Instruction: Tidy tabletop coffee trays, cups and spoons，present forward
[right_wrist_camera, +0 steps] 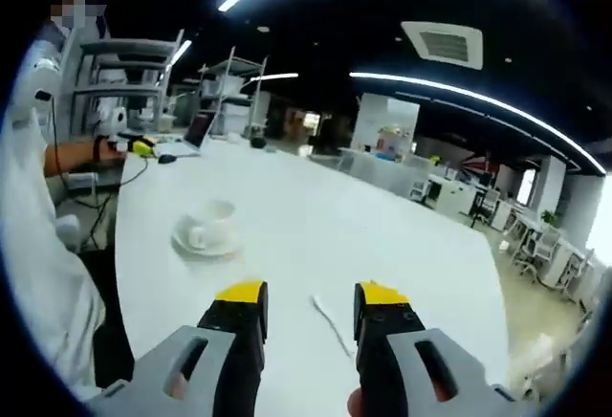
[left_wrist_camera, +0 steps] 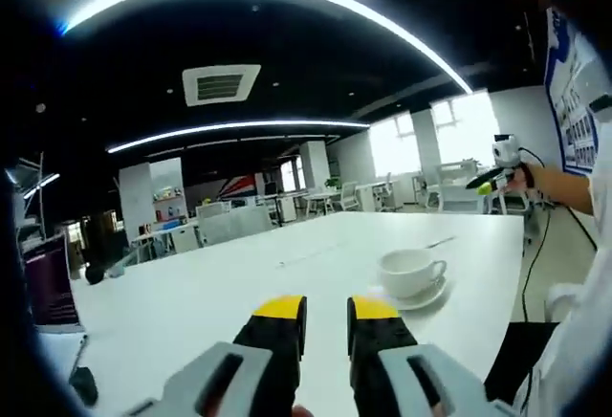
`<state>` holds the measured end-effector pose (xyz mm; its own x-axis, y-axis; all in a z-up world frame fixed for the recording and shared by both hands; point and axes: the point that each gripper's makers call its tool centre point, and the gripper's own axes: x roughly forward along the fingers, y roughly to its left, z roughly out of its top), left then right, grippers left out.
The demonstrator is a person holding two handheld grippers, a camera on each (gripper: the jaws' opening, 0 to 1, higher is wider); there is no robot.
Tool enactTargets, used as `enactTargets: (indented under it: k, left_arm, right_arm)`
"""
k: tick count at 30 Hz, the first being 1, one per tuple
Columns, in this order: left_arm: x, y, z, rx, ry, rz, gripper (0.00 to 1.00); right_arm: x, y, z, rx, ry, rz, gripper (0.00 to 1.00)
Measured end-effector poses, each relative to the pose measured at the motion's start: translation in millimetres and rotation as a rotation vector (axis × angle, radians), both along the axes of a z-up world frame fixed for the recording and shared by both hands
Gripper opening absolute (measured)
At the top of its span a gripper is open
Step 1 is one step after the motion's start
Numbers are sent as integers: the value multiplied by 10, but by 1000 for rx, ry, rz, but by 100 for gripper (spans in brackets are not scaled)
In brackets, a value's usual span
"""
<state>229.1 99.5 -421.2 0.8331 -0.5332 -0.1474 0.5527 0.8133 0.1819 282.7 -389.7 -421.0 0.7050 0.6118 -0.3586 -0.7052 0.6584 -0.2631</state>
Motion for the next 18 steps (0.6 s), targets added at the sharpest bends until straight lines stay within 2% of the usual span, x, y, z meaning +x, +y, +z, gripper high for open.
enactTargets:
  k: [4,6,7,12,15,18]
  left_arm:
    - [-23,26,46,18,-5,0,19]
    - [-26,39,71,19,-7,4,19]
    - [-32,39,77,20,-4,4,19]
    - [-72,-4,55,37,1,-5,19]
    - [-86,-22,55,37,-1,-7,19]
    - [-111,-52,45,37,-1,-12,19]
  right_arm:
    - [78,1,-181,-87,74,53,34]
    - [130,-9,-247,-152,85,78,34]
    - [173,-17,-306,-194,104,95,34]
    - [307,-54,-573,-301,223,151,32]
    - [462,-80,-663,-328,240,142,32]
    - [527,-90,-731,-327,261,151,33]
